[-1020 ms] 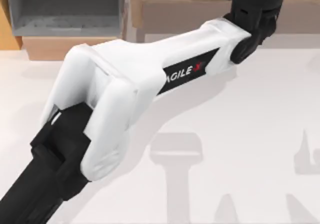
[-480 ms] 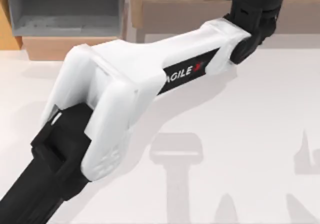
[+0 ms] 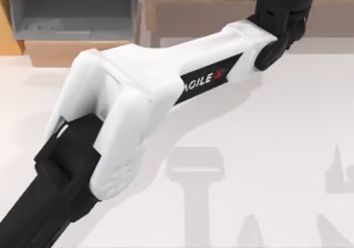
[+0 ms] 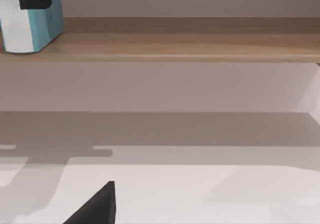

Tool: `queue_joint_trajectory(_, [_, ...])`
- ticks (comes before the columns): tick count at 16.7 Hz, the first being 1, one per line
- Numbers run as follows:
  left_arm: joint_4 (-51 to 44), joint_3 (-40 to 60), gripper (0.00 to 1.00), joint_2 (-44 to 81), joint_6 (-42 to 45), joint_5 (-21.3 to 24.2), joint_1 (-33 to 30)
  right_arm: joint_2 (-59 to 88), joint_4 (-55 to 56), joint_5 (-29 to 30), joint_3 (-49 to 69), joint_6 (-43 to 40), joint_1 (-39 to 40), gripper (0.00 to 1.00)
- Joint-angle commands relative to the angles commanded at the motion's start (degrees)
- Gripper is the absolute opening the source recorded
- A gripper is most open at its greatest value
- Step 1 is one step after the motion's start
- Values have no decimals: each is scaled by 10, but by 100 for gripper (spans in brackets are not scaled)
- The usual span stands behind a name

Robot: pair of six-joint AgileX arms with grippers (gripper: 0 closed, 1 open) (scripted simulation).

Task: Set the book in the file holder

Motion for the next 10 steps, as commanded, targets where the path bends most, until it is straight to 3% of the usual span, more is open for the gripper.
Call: queue_joint_trajectory(10, [-27, 23, 0, -5, 1, 0, -3, 0, 0, 0, 0, 0, 0, 100])
